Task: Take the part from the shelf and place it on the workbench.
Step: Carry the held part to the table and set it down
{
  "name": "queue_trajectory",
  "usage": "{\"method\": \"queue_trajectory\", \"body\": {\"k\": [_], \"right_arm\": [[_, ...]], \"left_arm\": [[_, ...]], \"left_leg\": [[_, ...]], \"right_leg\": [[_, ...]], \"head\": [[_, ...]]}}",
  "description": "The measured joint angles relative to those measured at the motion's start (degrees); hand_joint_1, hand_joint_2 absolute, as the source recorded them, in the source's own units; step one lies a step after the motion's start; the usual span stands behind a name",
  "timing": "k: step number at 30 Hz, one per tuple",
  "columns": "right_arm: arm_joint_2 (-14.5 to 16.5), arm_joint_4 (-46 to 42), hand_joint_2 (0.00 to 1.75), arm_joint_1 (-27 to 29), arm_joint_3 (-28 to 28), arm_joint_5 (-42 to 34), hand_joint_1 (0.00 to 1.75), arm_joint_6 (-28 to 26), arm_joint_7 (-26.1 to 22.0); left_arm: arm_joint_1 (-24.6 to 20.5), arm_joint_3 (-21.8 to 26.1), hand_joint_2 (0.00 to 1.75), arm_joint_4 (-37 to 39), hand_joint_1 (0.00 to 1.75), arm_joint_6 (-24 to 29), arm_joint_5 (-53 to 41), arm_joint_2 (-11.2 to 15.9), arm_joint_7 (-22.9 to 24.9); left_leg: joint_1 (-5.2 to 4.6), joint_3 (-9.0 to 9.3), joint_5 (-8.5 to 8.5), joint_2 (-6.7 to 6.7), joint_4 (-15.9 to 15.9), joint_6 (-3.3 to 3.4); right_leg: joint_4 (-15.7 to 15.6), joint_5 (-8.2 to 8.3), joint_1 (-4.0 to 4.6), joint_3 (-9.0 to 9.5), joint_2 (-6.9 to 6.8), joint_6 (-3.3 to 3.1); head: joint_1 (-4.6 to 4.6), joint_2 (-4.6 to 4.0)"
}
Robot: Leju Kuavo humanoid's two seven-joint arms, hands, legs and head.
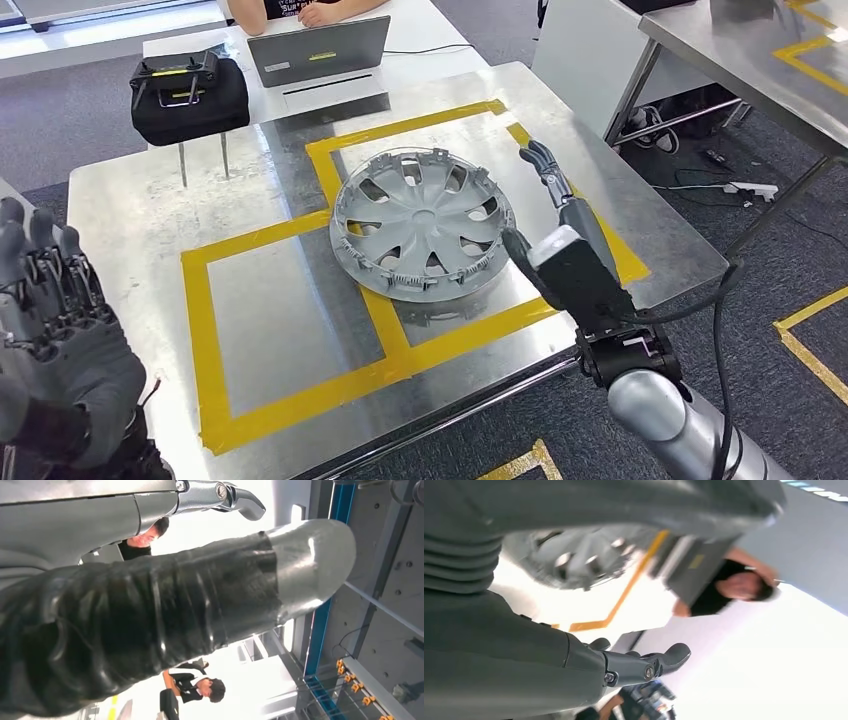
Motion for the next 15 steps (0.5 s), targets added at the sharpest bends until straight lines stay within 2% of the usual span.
{"method": "queue_trajectory", "body": {"k": [4,8,10,15], "right_arm": [[0.6,-2.7,0.0,7.5,-3.1,-4.0,0.0,-4.1,-9.7],[3.1,-4.3,0.0,17.3,-4.6,-8.4,0.0,-8.6,-21.7],[4.2,-4.4,0.0,20.1,-4.7,-10.2,0.0,-9.0,-24.7],[6.5,-4.9,0.0,24.6,-5.4,-11.4,0.0,-9.0,-27.0]], "left_arm": [[0.0,0.0,0.0,0.0,0.0,1.0,-0.9,0.0,1.1],[0.1,-0.1,0.0,0.0,0.0,1.6,-1.7,-0.2,3.0],[0.0,-0.2,0.0,0.0,0.0,1.6,-2.0,-0.4,3.5],[0.1,-0.4,0.0,0.2,0.0,1.6,-1.8,-0.9,3.9]], "left_leg": [[0.01,0.03,-0.05,-0.11,0.0,0.02],[0.01,0.02,-0.16,-0.34,-0.1,0.0],[0.01,0.05,-0.21,-0.27,-0.1,-0.02],[0.01,0.06,-0.21,-0.27,-0.1,-0.02]], "right_leg": [[0.0,-0.13,0.01,0.08,-0.06,0.09],[0.0,-0.27,0.0,0.15,-0.22,0.09],[0.0,-0.28,0.0,0.14,-0.19,0.07],[0.0,-0.31,0.0,0.12,-0.19,0.05]], "head": [[-0.02,0.01],[0.04,0.01],[0.0,0.01],[0.01,0.0]]}}
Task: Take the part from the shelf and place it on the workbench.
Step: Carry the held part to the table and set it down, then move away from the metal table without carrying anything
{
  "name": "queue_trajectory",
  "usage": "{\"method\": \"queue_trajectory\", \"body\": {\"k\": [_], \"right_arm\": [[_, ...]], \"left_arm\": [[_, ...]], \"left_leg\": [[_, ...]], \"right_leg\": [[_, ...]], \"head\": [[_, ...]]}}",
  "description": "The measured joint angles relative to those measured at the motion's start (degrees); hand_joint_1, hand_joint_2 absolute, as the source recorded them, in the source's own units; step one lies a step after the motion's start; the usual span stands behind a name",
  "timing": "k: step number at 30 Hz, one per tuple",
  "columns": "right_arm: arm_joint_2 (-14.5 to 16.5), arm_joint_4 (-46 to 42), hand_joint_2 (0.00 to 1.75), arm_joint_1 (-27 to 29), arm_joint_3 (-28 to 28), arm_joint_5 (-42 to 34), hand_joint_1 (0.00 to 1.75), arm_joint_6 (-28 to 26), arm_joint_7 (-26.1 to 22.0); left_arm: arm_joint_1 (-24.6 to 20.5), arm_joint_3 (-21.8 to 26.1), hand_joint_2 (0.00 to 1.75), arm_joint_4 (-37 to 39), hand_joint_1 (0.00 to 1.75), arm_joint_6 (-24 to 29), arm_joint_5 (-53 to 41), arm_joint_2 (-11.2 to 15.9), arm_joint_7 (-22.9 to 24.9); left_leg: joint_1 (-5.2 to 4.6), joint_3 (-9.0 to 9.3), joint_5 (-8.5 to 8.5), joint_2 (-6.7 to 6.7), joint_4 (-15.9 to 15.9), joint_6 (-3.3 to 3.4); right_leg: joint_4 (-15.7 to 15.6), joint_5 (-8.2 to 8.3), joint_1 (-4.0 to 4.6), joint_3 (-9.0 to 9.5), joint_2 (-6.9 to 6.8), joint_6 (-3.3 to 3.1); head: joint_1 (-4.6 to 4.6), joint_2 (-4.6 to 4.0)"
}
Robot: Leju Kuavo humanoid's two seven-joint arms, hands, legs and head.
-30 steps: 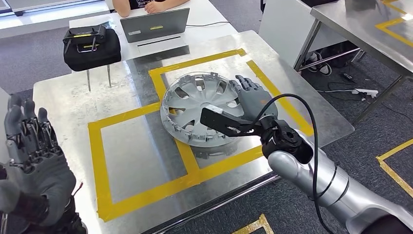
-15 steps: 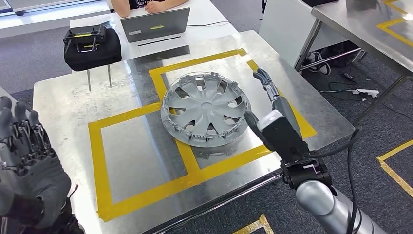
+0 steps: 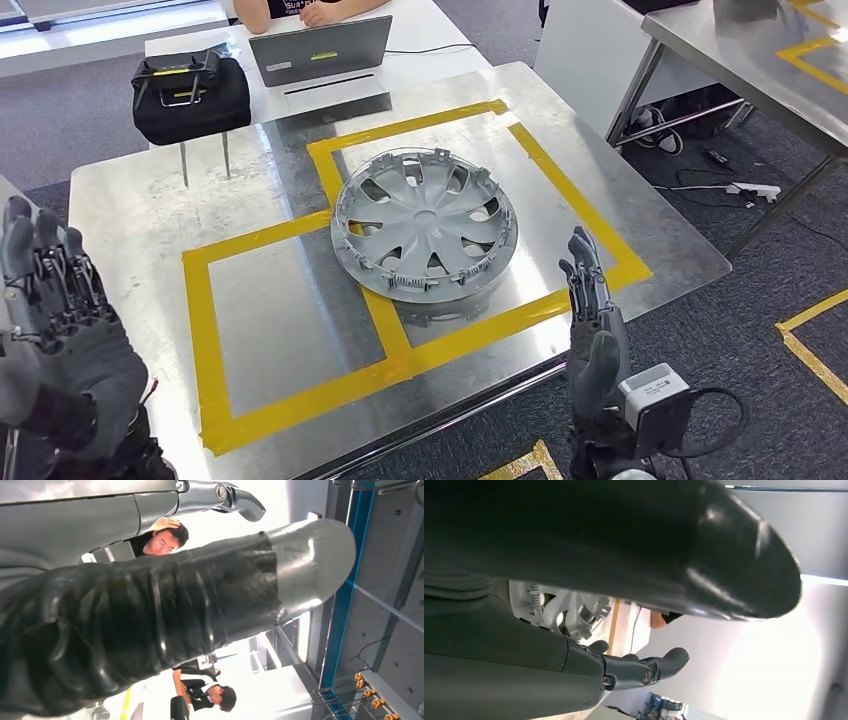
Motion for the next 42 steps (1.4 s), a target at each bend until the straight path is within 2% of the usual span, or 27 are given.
{"method": "queue_trajectory", "body": {"k": [5,11,25,29,31,33,36,37,38,39,40,42], "right_arm": [[2.4,0.0,0.0,3.1,-0.3,1.8,0.0,-0.6,-3.0],[4.8,0.2,0.0,3.4,0.1,3.4,0.0,0.7,-4.4],[7.6,2.4,0.0,1.5,0.6,-0.5,0.0,3.9,-4.6],[8.2,3.1,0.0,1.0,0.9,-0.9,0.0,4.3,-4.6],[8.4,3.4,0.0,0.8,1.0,-1.2,0.0,4.6,-4.4],[8.5,3.6,0.0,0.7,1.0,-1.3,0.0,4.7,-4.1],[8.5,4.1,0.0,0.8,1.0,-1.3,0.0,4.7,-3.6],[8.5,4.3,0.0,0.8,1.1,-1.2,0.0,4.7,-3.5],[8.5,4.4,0.0,0.9,1.1,-1.2,0.0,4.6,-3.3],[8.5,4.6,0.0,0.9,1.1,-1.1,0.0,4.6,-3.3],[8.5,4.7,0.0,0.9,1.1,-1.0,0.0,4.6,-3.2],[8.6,4.9,0.0,0.8,1.1,-0.9,0.0,4.5,-3.1]], "left_arm": [[0.1,-0.2,0.0,1.0,0.0,-0.1,4.0,-0.8,-1.2],[1.1,-0.9,0.0,3.2,0.0,-1.0,9.9,-2.3,-5.2],[1.7,-1.7,0.0,5.0,0.0,-0.7,8.8,-3.8,-6.0],[1.8,-1.8,0.0,5.0,0.0,-0.5,8.0,-3.8,-5.5],[1.8,-2.0,0.0,5.0,0.0,-0.4,7.7,-3.9,-4.9],[1.8,-2.1,0.0,4.9,0.0,-0.5,7.6,-4.0,-4.3],[1.9,-2.2,0.0,4.9,0.0,-0.8,7.3,-4.1,-3.4],[1.9,-2.3,0.0,4.9,0.0,-0.9,7.1,-4.2,-3.0],[1.9,-2.3,0.0,4.9,0.0,-1.0,7.0,-4.2,-2.7],[1.9,-2.3,0.0,4.9,0.0,-1.1,6.9,-4.2,-2.5],[1.9,-2.3,0.0,4.9,0.0,-1.2,6.9,-4.3,-2.3],[1.8,-2.3,0.0,4.9,0.0,-1.2,6.8,-4.3,-2.1]], "left_leg": [[0.0,-0.01,-0.01,0.0,0.0,0.0],[0.0,-0.01,-0.02,0.01,0.0,0.0],[-0.01,-0.02,-0.03,0.0,0.0,0.01],[-0.41,-0.33,-0.35,0.0,0.3,1.1],[-0.37,0.36,0.11,0.04,-0.8,1.65],[-0.19,1.47,0.75,0.06,-2.1,2.11],[-0.29,1.55,0.9,-0.17,-2.2,2.28],[-0.34,1.38,0.82,-0.37,-2.0,2.22],[-0.36,1.22,0.69,-0.6,-1.7,2.12],[-0.35,1.1,0.52,-0.88,-1.3,1.96],[-0.32,1.01,0.29,-1.17,-0.9,1.71],[-0.45,0.72,-0.12,-1.69,-0.3,1.09]], "right_leg": [[0.0,-0.01,0.0,0.0,0.0,-0.01],[0.0,-0.02,0.0,0.0,0.01,-0.01],[0.0,-0.01,-0.01,0.01,0.0,-0.01],[-0.4,0.16,-0.49,0.19,-0.01,0.73],[-0.7,0.07,-0.57,0.4,-0.04,1.12],[2.0,-1.92,-0.58,-0.77,-0.13,1.28],[13.1,-7.0,-0.62,-5.8,-0.19,1.42],[15.3,-7.53,-0.63,-6.84,-0.19,1.47],[15.5,-7.05,-0.64,-6.88,-0.19,1.46],[13.2,-5.62,-0.67,-5.72,-0.18,1.39],[9.3,-3.91,-0.73,-3.73,-0.03,1.27],[2.9,-2.13,-0.64,-0.16,0.4,0.85]], "head": [[-0.01,0.0],[-0.02,0.0],[-0.07,0.0],[-0.36,0.0],[-0.55,0.0],[-0.31,0.0],[0.43,0.0],[0.61,0.0],[0.75,0.0],[0.9,0.0],[1.08,0.0],[1.34,0.0]]}}
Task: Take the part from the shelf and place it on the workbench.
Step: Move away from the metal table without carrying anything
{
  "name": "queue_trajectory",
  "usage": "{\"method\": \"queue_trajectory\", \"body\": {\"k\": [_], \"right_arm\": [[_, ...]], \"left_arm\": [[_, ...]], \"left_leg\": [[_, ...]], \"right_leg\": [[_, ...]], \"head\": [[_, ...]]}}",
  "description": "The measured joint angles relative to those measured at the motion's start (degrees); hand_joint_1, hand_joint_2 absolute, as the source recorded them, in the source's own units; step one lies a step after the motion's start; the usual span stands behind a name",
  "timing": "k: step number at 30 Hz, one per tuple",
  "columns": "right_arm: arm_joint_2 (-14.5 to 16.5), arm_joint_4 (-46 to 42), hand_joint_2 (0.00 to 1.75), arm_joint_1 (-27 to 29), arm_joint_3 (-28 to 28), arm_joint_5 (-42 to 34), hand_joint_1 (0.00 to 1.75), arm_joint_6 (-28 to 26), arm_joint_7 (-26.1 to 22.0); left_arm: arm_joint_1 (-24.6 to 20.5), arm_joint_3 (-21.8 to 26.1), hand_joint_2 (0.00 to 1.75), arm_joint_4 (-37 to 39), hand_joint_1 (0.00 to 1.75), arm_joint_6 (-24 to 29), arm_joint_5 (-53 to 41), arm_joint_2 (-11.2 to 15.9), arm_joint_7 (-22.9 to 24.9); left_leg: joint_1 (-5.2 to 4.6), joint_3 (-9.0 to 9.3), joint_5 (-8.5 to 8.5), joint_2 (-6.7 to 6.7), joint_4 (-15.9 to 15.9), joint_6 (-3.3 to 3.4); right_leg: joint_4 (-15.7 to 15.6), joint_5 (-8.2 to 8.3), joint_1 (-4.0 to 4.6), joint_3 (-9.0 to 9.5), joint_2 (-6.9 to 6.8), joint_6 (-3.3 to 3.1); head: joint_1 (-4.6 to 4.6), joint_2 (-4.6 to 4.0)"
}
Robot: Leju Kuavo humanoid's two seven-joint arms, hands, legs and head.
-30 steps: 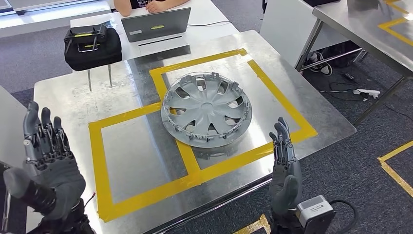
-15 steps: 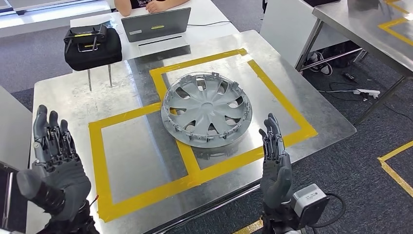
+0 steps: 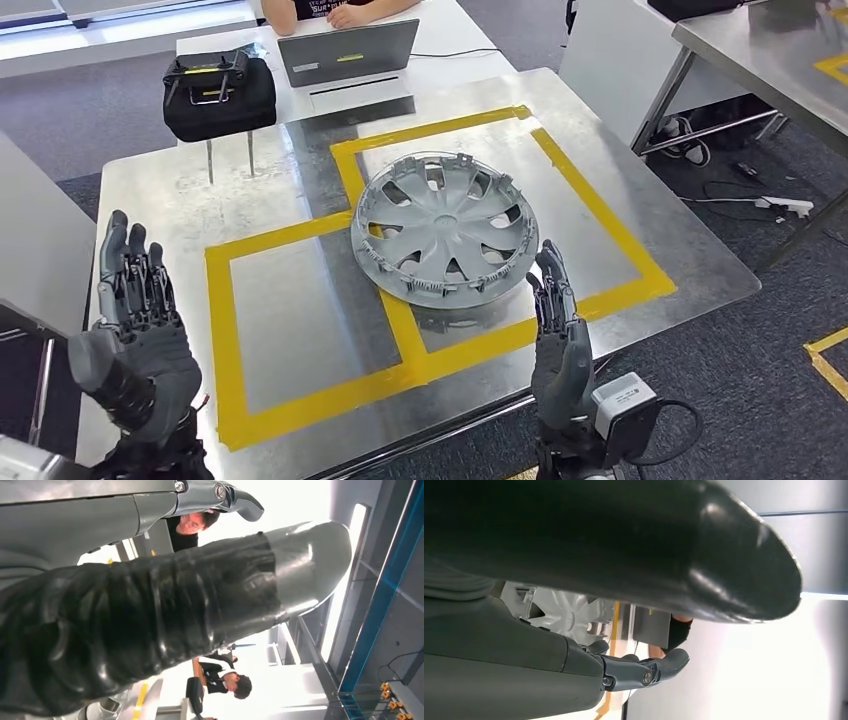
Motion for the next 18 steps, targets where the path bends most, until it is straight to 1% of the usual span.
{"method": "queue_trajectory", "body": {"k": [1,2,3,4,5,6,7,9,10,11,12,13,14,15,16,17,18], "right_arm": [[0.0,0.1,0.0,0.0,0.0,0.0,0.0,0.0,0.0],[0.1,0.1,0.0,0.0,0.0,0.1,0.0,0.0,0.0],[0.1,0.2,0.0,0.0,0.0,0.2,0.0,-0.1,0.0],[0.2,0.3,0.0,0.0,0.0,0.2,0.0,-0.1,0.1],[0.2,0.4,0.0,-0.1,0.0,0.3,0.0,-0.2,0.1],[0.3,0.4,0.0,-0.1,0.0,0.5,0.0,-0.3,0.1],[0.4,0.5,0.0,-0.1,0.0,0.6,0.0,-0.4,0.1],[0.5,0.5,0.0,-0.1,0.0,1.0,0.0,-0.6,0.4],[0.5,0.6,0.0,-0.1,0.1,1.1,0.0,-0.8,0.6],[0.5,0.6,0.0,-0.1,0.1,1.2,0.0,-0.9,0.8],[0.5,0.7,0.0,-0.1,0.1,1.3,0.0,-1.0,0.9],[0.5,0.7,0.0,-0.1,0.1,1.4,0.0,-1.1,1.0],[0.5,0.7,0.0,-0.1,0.1,1.5,0.0,-1.2,1.1],[0.5,0.7,0.0,-0.1,0.1,1.6,0.0,-1.3,1.3],[0.6,0.7,0.0,-0.2,0.1,1.8,0.0,-1.5,1.4],[0.6,0.7,0.0,-0.2,0.1,2.0,0.0,-1.7,1.6],[0.6,0.7,0.0,-0.3,0.1,2.2,0.0,-1.9,1.9]], "left_arm": [[0.0,0.0,0.0,0.0,0.0,0.0,0.0,0.0,0.0],[-0.1,0.0,0.0,0.0,0.0,0.0,0.0,0.0,0.1],[-0.1,-0.1,0.0,0.0,0.0,-0.1,0.0,0.0,0.1],[-0.1,-0.1,0.0,0.0,0.0,-0.1,0.0,0.0,0.1],[-0.2,-0.1,0.0,0.0,0.0,-0.2,0.0,0.0,0.2],[-0.4,-0.2,0.0,0.0,0.0,-0.3,0.1,0.0,0.2],[-0.6,-0.2,0.0,0.0,0.0,-0.4,0.1,0.0,0.2],[-1.0,-0.3,0.0,0.0,0.0,-0.6,0.3,0.0,0.3],[-1.0,-0.3,0.0,0.0,0.0,-0.6,0.4,0.0,0.3],[-1.0,-0.3,0.0,0.1,0.0,-0.7,0.5,0.0,0.3],[-1.0,-0.3,0.0,0.1,0.0,-0.7,0.6,0.0,0.3],[-1.1,-0.3,0.0,0.1,0.0,-0.8,0.7,0.0,0.3],[-1.2,-0.3,0.0,0.1,0.0,-0.8,0.9,0.0,0.3],[-1.4,-0.3,0.0,0.1,0.0,-0.9,1.1,0.0,0.2],[-1.7,-0.3,0.0,0.1,0.0,-1.0,1.3,0.0,0.2],[-2.0,-0.4,0.0,0.1,0.0,-1.0,1.6,0.0,0.0],[-2.3,-0.4,0.0,0.1,0.0,-1.1,1.9,0.0,-0.1]], "left_leg": [[-0.03,-0.19,-0.07,-0.18,0.2,-0.36],[-0.03,-0.37,-0.03,-0.32,0.3,-0.7],[0.08,-0.45,0.06,-0.43,0.3,-1.03],[0.18,-0.69,-0.01,-0.38,0.4,-1.36],[0.21,-1.1,-0.48,-0.06,1.0,-1.61],[0.2,-1.99,-1.44,0.42,2.6,-1.79],[0.17,-3.52,-2.94,0.96,5.5,-1.88],[0.1,-7.41,-6.02,1.63,13.2,-1.92],[0.09,-9.0,-6.76,1.69,16.2,-1.87],[0.05,-9.61,-6.47,1.71,17.3,-1.75],[-0.02,-9.12,-5.27,1.75,16.1,-1.53],[-0.15,-7.49,-3.37,1.96,12.9,-1.2],[-0.38,-5.34,-1.76,2.59,8.8,-0.79],[-0.65,-3.42,-0.76,3.27,5.1,-0.43],[-0.91,-1.94,-0.3,3.8,2.5,-0.1],[-1.15,-1.29,-0.42,4.08,1.3,0.16],[-1.3,-1.15,-0.41,3.82,1.2,0.37]], "right_leg": [[-1.4,0.08,0.11,0.83,0.15,-0.31],[-1.3,-0.11,0.29,1.0,0.14,-0.66],[-1.3,0.05,0.36,1.02,0.01,-1.07],[-1.3,0.19,0.35,0.99,-0.19,-1.46],[-1.4,0.29,0.31,1.05,-0.39,-1.83],[-1.6,0.41,0.26,1.11,-0.61,-2.22],[-1.7,0.48,0.24,1.15,-0.87,-2.51],[-1.7,0.47,0.51,1.03,-1.31,-2.87],[-1.6,0.44,0.66,0.97,-1.56,-2.94],[-1.5,0.4,0.81,0.94,-1.78,-2.99],[-1.4,0.35,0.92,0.94,-1.99,-3.01],[-1.4,0.3,0.99,0.99,-2.18,-2.99],[-1.3,0.24,1.05,1.07,-2.37,-2.91],[-1.3,0.15,1.18,1.07,-2.52,-2.73],[-1.2,0.11,1.26,1.04,-2.72,-2.47],[-1.2,0.1,1.31,0.99,-2.94,-2.17],[-1.2,0.14,1.33,0.92,-3.21,-1.83]], "head": [[0.0,0.0],[-0.09,0.0],[-0.22,0.0],[-0.37,0.0],[-0.57,0.0],[-0.91,0.0],[-1.34,0.0],[-2.24,0.0],[-2.56,0.0],[-2.8,0.0],[-3.02,-0.01],[-3.26,-0.01],[-3.48,-0.01],[-3.7,-0.01],[-3.84,0.0],[-3.87,0.0],[-3.84,0.0]]}}
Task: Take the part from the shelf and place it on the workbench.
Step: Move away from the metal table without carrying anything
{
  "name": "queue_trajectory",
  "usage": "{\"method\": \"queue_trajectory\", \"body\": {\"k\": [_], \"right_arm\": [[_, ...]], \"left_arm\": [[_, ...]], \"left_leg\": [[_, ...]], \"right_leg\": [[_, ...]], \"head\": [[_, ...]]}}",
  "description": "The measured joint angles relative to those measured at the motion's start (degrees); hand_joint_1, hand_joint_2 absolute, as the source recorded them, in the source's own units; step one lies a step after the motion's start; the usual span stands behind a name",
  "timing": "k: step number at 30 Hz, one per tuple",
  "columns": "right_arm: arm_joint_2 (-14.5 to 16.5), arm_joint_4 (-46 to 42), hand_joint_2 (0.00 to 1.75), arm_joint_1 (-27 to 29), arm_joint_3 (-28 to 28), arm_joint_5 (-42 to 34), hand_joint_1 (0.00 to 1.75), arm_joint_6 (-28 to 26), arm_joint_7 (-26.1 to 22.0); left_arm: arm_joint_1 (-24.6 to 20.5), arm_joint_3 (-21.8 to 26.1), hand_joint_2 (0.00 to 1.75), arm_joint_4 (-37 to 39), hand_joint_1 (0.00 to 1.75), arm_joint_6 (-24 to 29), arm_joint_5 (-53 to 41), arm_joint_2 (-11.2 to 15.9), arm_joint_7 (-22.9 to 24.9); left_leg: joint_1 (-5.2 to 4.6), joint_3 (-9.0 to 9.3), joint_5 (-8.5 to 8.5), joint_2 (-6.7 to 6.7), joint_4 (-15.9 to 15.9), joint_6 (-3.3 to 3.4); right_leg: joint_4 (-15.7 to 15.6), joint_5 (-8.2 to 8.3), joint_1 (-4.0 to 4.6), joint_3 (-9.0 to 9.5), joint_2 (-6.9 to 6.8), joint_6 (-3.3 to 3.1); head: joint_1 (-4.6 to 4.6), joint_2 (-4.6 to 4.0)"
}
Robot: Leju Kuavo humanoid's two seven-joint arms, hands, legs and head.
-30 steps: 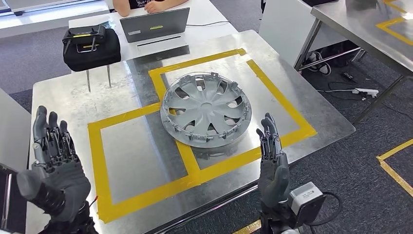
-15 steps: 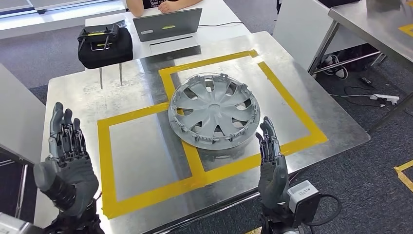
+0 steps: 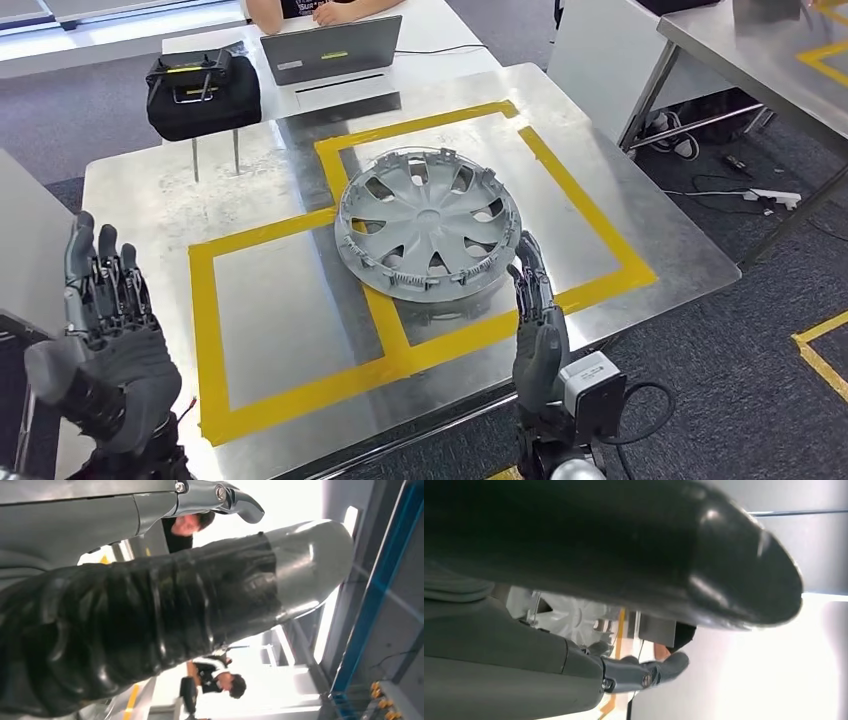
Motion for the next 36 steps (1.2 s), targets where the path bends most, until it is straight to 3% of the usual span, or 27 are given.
{"method": "queue_trajectory", "body": {"k": [2,3,6,7,8,9,11,13,16,18,19,21,23,24,25,27,29,31,33,34,36], "right_arm": [[0.0,0.0,0.0,-0.1,0.1,0.3,0.0,-0.4,0.4],[0.0,0.0,0.0,-0.1,0.1,0.4,0.0,-0.5,0.5],[0.0,-0.1,0.0,-0.3,0.1,0.6,0.0,-0.7,0.8],[-0.1,-0.1,0.0,-0.2,0.1,0.6,0.0,-0.8,0.9],[-0.1,0.0,0.0,-0.2,0.2,0.7,0.0,-0.8,1.0],[-0.1,0.0,0.0,-0.2,0.2,0.7,0.0,-0.8,1.1],[-0.1,0.0,0.0,-0.3,0.2,0.8,0.0,-0.8,1.3],[-0.1,0.0,0.0,-0.4,0.3,1.0,0.0,-0.8,1.3],[-0.1,-0.1,0.0,-0.5,0.4,1.1,0.0,-0.8,1.4],[0.0,-0.1,0.0,-0.6,0.4,1.2,0.0,-0.8,1.4],[0.0,-0.1,0.0,-0.6,0.5,1.2,0.0,-0.8,1.4],[0.0,0.0,0.0,-0.7,0.6,1.2,0.0,-0.8,1.4],[0.0,0.0,0.0,-0.6,0.6,1.2,0.0,-0.8,1.4],[0.0,0.0,0.0,-0.6,0.6,1.1,0.0,-0.8,1.4],[0.0,0.0,0.0,-0.6,0.6,1.1,0.0,-0.8,1.4],[0.0,0.0,0.0,-0.6,0.7,1.1,0.0,-0.8,1.3],[0.0,0.0,0.0,-0.8,0.7,1.1,0.0,-0.8,1.3],[0.0,0.0,0.0,-0.9,0.8,1.1,0.0,-0.8,1.3],[0.0,0.0,0.0,-1.0,0.9,1.1,0.0,-0.8,1.3],[0.0,0.0,0.0,-1.1,1.0,1.1,0.0,-0.8,1.2],[0.0,0.0,0.0,-1.1,1.1,1.1,0.0,-0.8,1.2]], "left_arm": [[-0.2,0.0,0.0,0.0,0.0,-0.1,0.5,0.0,-0.3],[-0.2,0.0,0.0,0.0,0.0,-0.1,0.7,0.0,-0.4],[-0.5,0.0,0.0,0.2,0.0,-0.2,1.1,0.0,-0.7],[-0.5,-0.1,0.0,0.3,0.0,-0.2,1.2,0.0,-0.8],[-0.5,-0.1,0.0,0.4,0.0,-0.2,1.2,0.0,-0.8],[-0.5,-0.1,0.0,0.5,0.0,-0.2,1.3,0.0,-0.8],[-0.6,-0.1,0.0,0.5,0.0,-0.2,1.3,-0.1,-0.9],[-0.6,-0.1,0.0,0.6,0.0,-0.2,1.3,-0.1,-1.0],[-0.7,-0.2,0.0,0.6,0.0,-0.2,1.4,-0.1,-1.0],[-0.8,-0.2,0.0,0.7,0.0,-0.2,1.4,0.0,-1.1],[-0.9,-0.2,0.0,0.7,0.0,-0.2,1.4,0.0,-1.1],[-1.0,-0.3,0.0,0.8,0.0,-0.2,1.4,0.0,-1.2],[-1.0,-0.4,0.0,0.9,0.0,-0.1,1.4,0.0,-1.2],[-1.0,-0.4,0.0,1.0,0.0,-0.1,1.4,0.0,-1.2],[-1.0,-0.4,0.0,1.1,0.0,0.0,1.4,0.0,-1.2],[-1.2,-0.4,0.0,1.1,0.0,0.0,1.4,0.0,-1.2],[-1.5,-0.4,0.0,1.2,0.0,0.0,1.4,0.0,-1.2],[-1.6,-0.5,0.0,1.3,0.0,0.0,1.4,0.0,-1.2],[-1.6,-0.5,0.0,1.3,0.0,0.0,1.4,0.0,-1.2],[-1.6,-0.5,0.0,1.3,0.0,-0.1,1.4,0.0,-1.2],[-1.7,-0.5,0.0,1.4,0.0,-0.1,1.4,0.0,-1.2]], "left_leg": [[0.13,0.04,0.46,-0.71,-0.2,0.59],[0.27,0.05,0.69,-1.02,-0.4,0.9],[0.37,-0.19,1.07,-1.97,-0.5,1.46],[0.31,-0.33,1.14,-2.34,-0.4,1.55],[0.24,-0.46,1.19,-2.75,-0.4,1.6],[0.16,-0.54,1.22,-3.19,-0.3,1.63],[0.06,-0.57,1.28,-4.07,-0.2,1.58],[-0.01,-0.83,1.46,-4.79,-0.1,1.25],[0.26,-1.47,2.05,-5.73,-0.1,0.22],[0.17,-2.21,1.47,-5.12,0.6,-0.39],[0.14,-3.15,0.25,-4.31,2.5,-0.67],[0.48,-6.33,-3.36,-2.59,9.4,-1.29],[0.9,-8.8,-5.29,-2.07,15.1,-1.83],[1.05,-8.58,-4.8,-1.91,15.1,-2.03],[1.2,-7.11,-3.44,-1.64,12.8,-2.18],[1.25,-2.5,-0.79,-0.32,5.1,-2.42],[1.02,0.22,-0.23,0.58,0.7,-1.87],[0.8,0.27,-0.34,0.05,0.4,-0.85],[0.87,0.02,-0.02,-0.74,0.4,-0.13],[0.94,-0.06,0.17,-1.14,0.3,0.2],[0.84,-0.37,0.45,-1.9,0.3,0.66]], "right_leg": [[0.4,-0.34,-0.11,-0.4,-0.27,0.66],[1.7,-1.26,-0.17,-1.04,0.06,0.99],[11.5,-6.4,-0.36,-5.43,1.44,1.62],[14.7,-7.46,-0.38,-6.84,1.56,1.68],[16.1,-7.48,-0.36,-7.46,1.64,1.63],[15.4,-6.49,-0.32,-7.07,1.74,1.45],[8.3,-2.81,-0.19,-3.67,2.73,0.63],[1.8,-0.88,-0.09,-0.4,4.2,-0.25],[-0.3,-0.51,0.14,0.87,4.32,-0.75],[-1.2,0.17,-0.15,1.22,3.53,-1.11],[-1.7,0.48,-0.38,1.38,3.05,-1.27],[-2.0,0.69,-0.51,1.27,2.12,-1.47],[-1.9,0.76,-0.58,0.96,1.15,-1.42],[-1.8,0.77,-0.65,0.86,0.68,-1.33],[-1.7,0.76,-0.75,0.8,0.24,-1.16],[-1.2,0.53,-0.79,0.67,-0.52,-0.54],[-0.6,0.28,-0.62,0.38,-1.12,0.3],[-0.4,0.3,-0.57,0.22,-1.82,0.98],[0.6,-0.52,-0.77,-0.45,-1.42,1.67],[2.4,-1.77,-0.84,-1.32,-0.67,1.94],[9.1,-5.43,-0.84,-4.33,1.0,2.07]], "head": [[0.14,0.0],[0.31,0.0],[1.44,0.0],[1.79,0.0],[2.05,0.0],[2.29,-0.01],[2.78,-0.01],[2.97,0.0],[3.11,0.0],[3.04,0.0],[2.71,0.0],[1.94,0.0],[1.48,0.0],[1.26,0.0],[1.03,0.0],[0.48,0.0],[0.1,0.0],[0.27,0.0],[0.73,0.0],[1.03,0.0],[1.88,0.0]]}}
